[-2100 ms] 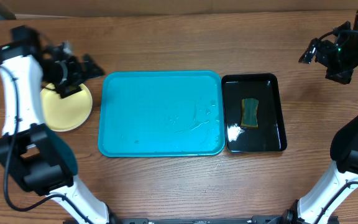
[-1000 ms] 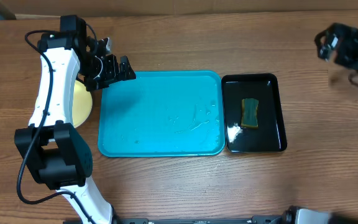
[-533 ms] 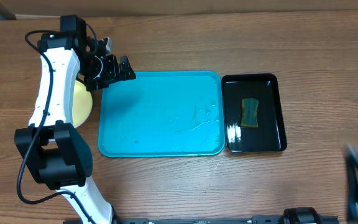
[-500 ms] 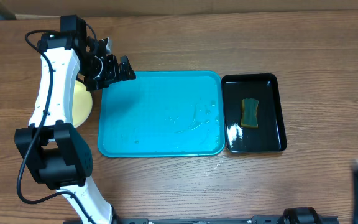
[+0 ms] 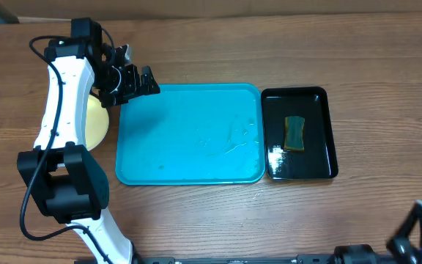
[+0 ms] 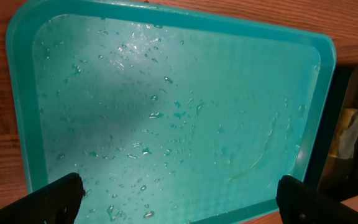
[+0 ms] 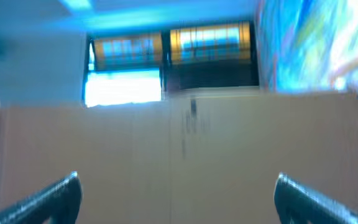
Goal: Clean dirty plates on tray and stack at the side
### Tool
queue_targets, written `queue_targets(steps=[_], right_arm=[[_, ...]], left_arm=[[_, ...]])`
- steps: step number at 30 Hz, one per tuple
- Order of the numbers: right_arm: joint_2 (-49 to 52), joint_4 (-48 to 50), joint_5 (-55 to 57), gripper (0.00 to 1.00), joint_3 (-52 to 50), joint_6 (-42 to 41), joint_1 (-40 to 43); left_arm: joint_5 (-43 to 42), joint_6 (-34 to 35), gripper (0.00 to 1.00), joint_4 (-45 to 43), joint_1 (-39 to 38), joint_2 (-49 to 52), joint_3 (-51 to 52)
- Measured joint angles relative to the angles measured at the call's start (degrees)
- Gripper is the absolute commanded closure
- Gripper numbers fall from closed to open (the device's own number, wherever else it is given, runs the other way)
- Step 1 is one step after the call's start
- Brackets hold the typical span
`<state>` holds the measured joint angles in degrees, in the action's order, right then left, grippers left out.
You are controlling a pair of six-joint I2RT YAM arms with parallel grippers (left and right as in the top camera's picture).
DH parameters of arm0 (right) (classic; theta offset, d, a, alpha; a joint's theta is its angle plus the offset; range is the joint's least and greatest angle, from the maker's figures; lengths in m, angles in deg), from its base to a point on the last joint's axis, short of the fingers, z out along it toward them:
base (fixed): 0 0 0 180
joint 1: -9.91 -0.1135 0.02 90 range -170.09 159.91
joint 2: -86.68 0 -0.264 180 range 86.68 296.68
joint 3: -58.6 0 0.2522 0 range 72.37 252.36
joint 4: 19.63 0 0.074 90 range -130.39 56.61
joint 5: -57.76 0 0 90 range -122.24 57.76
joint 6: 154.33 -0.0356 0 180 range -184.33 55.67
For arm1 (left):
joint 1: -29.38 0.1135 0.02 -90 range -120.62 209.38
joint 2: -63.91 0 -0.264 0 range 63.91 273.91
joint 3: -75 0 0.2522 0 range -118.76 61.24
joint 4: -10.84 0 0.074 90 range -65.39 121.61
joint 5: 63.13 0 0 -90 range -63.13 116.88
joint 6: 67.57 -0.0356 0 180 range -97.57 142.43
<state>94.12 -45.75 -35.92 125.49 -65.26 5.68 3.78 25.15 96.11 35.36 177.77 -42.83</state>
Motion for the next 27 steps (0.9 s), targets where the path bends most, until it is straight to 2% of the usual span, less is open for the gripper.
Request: queue_targets(steps=[3,7,11,18,27], right_arm=[[-1.7,16.7,-1.7,0.00,-13.4,0.1,0.0],[-3.4,24.3,-2.8,0.00,-25.6,0.1,0.0],[-5.9,25.1,-3.5,0.00,-38.2,0.1,0.0],[-6.6,25.2,-3.8,0.00,-49.0,-0.8,0.0],[-6.8,11.6,-2.7,0.00,-52.1,-1.6,0.0]], left_arm=[[0.0,0.0,0.00,0.0,0.0,0.0,0.0],[0.0,0.0,0.00,0.0,0.0,0.0,0.0],[0.0,0.0,0.00,0.0,0.0,0.0,0.0],[0.0,0.0,0.00,0.0,0.0,0.0,0.0],[0.0,0.0,0.00,0.0,0.0,0.0,0.0]])
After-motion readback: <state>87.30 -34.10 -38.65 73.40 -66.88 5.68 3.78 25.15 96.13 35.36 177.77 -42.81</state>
